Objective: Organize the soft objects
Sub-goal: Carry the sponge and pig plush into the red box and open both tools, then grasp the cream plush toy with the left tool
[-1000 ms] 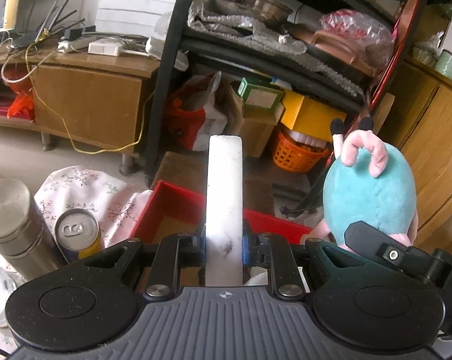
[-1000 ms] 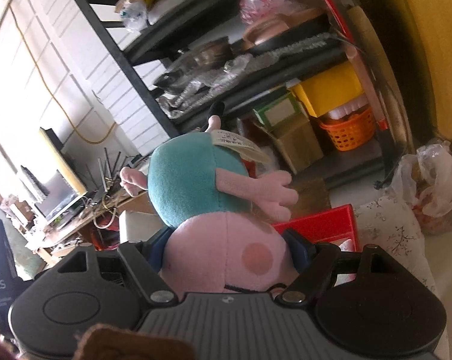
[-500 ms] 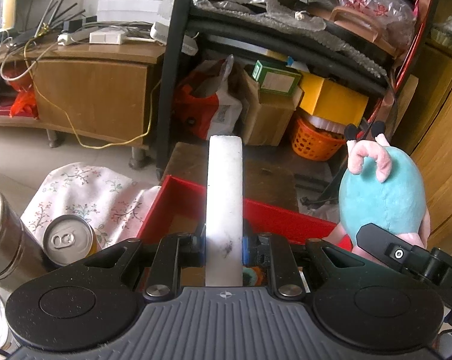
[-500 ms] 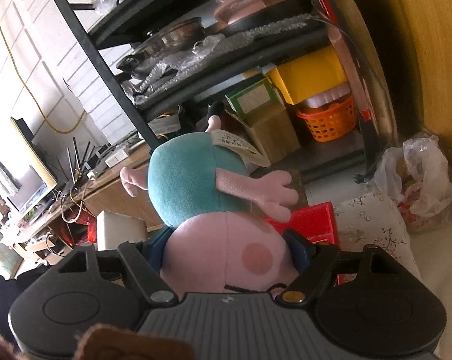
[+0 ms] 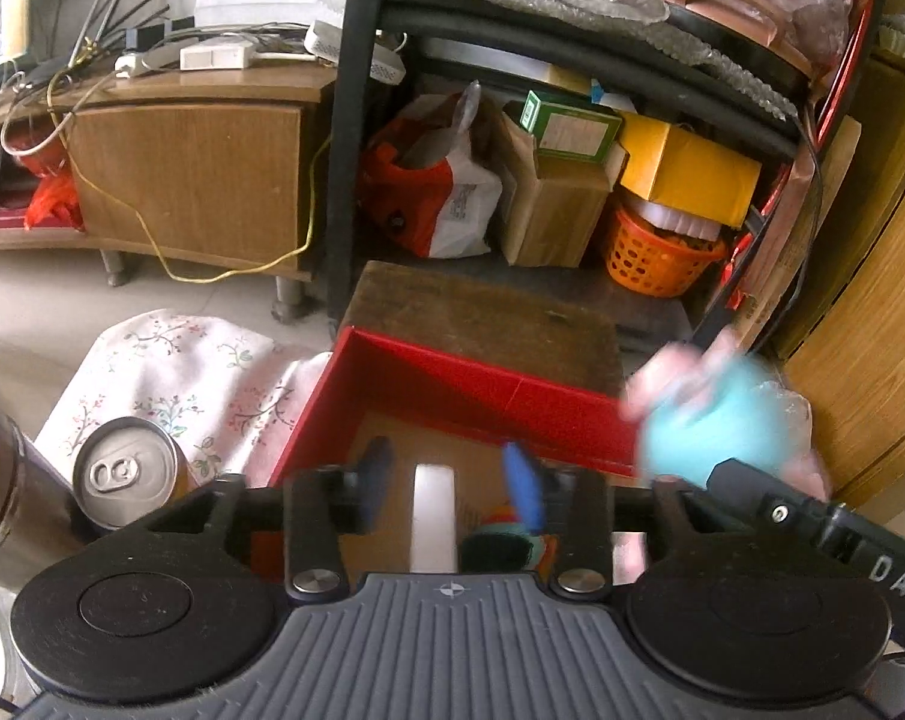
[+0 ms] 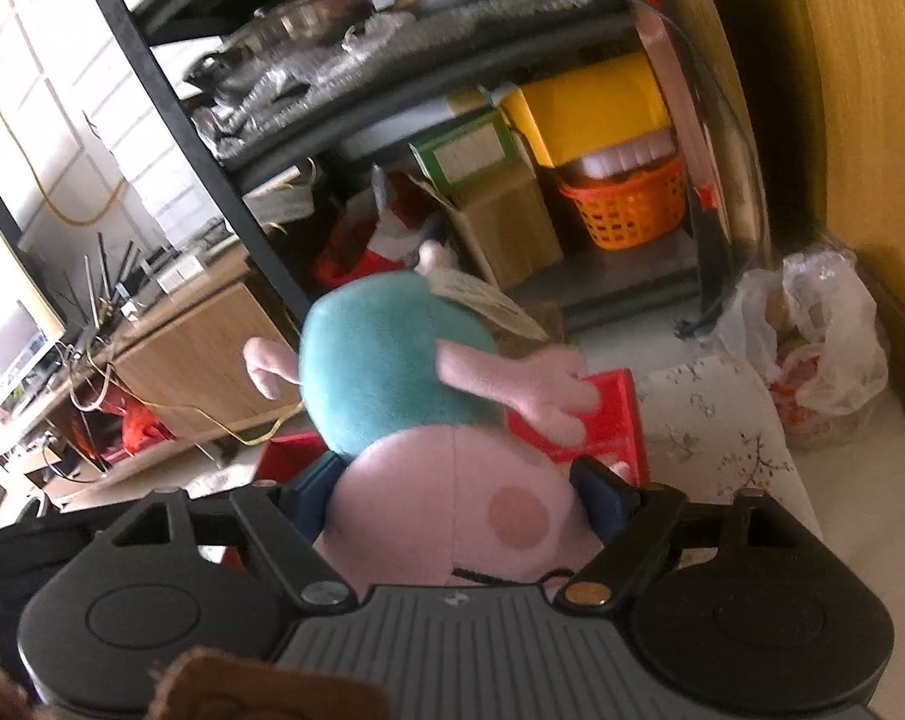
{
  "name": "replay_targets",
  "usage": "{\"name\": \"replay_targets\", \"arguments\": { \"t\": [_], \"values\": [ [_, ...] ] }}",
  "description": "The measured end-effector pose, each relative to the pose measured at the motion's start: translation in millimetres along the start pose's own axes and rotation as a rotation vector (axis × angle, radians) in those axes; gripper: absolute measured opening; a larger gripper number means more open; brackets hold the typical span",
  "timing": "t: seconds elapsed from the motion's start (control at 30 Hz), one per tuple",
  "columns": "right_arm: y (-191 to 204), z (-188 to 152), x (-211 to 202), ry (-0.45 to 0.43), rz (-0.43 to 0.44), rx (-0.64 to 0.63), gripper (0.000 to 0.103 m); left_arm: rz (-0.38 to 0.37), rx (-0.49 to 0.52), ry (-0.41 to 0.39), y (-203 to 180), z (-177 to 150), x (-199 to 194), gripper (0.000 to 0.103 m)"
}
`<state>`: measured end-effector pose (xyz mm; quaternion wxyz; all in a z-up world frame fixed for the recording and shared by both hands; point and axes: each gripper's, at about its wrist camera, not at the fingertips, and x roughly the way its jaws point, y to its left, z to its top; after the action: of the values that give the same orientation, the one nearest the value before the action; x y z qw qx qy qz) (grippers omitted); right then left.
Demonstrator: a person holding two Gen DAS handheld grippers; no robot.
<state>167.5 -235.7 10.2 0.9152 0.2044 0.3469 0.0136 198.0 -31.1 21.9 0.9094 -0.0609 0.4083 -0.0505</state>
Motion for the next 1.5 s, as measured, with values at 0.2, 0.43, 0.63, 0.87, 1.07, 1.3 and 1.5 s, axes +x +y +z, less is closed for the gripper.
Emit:
{"name": "replay_targets", "arguments": {
  "t": [0.2,0.43,0.63,0.87,1.07,1.3,1.5],
  "values": [
    [1.7,1.6,-5.9,-0.009,0.013,0.007,0.058,0.003,0.007,-0.006,2.0,-0.7,-7.2,0.054],
    [9.5,-0.8,-24.7,-0.023,0.017,-0.014,0.058,0.007,0.04,-0.024,-1.3,-11.0,-28.1,0.056],
    [16.6,-6.8,-48.3,-0.04,0.042,-0.017,0.059,0.007,0.067,-0.025,-3.9,-22.4,-42.0,0.058],
    [14.5,-24.0,-64.3,-0.022,0.032,-0.014,0.059,-0.004,0.071,-0.026,1.0,-34.7,-59.2,0.06],
    [10.0,-38.9,-80.2,-0.013,0.023,-0.025,0.059,-0.025,0.08,0.006,5.6,-51.5,-68.0,0.063],
    [8.2,-58.8,-88.6,0.036,0.028,-0.054,0.059,-0.043,0.109,0.077,7.0,-76.4,-68.4,0.063],
    [2.7,-73.0,-96.8,0.069,0.019,-0.077,0.059,-0.093,0.112,0.163,4.6,-101.7,-67.2,0.063]
  ]
}}
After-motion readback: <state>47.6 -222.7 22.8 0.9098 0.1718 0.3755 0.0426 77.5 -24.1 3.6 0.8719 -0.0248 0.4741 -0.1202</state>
